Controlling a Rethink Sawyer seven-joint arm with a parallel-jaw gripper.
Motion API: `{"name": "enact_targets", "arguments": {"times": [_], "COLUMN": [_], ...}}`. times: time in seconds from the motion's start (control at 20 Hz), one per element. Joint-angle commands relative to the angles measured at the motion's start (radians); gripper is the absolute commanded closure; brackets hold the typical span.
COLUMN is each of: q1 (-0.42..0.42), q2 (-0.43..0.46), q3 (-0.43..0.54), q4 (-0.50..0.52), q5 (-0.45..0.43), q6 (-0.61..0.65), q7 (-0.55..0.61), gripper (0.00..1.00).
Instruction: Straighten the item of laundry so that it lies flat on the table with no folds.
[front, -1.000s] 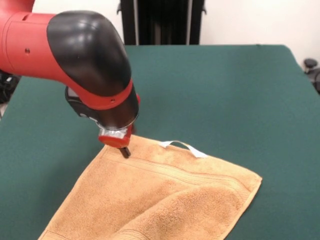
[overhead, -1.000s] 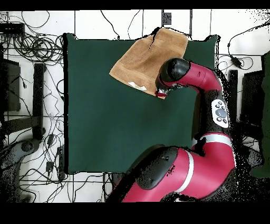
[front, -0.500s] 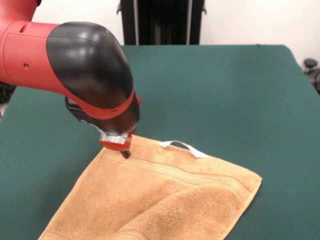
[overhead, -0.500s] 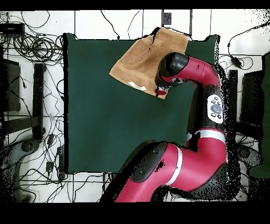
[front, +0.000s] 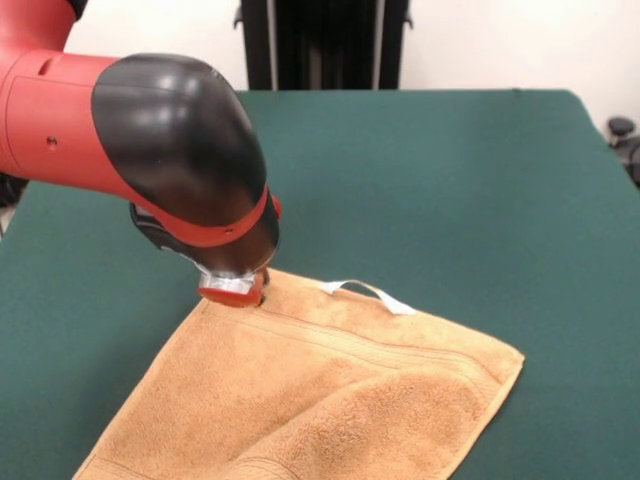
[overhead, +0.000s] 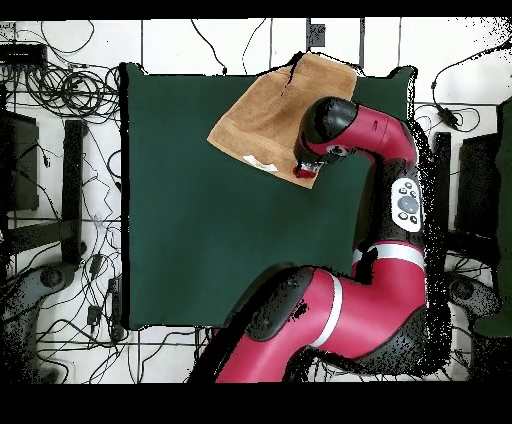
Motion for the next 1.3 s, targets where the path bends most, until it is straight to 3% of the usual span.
{"name": "enact_targets", "arguments": {"times": [0.05,1.3], "q1": [0.052,0.046], "q2": [0.094,0.078], "q3": [0.036,0.015], "q4": [0.063,0.097], "q5": [0.023,0.024], "q6": [-0.045,0.033], "q7": [0.346,0.312], "gripper": [1.0,1.0]}}
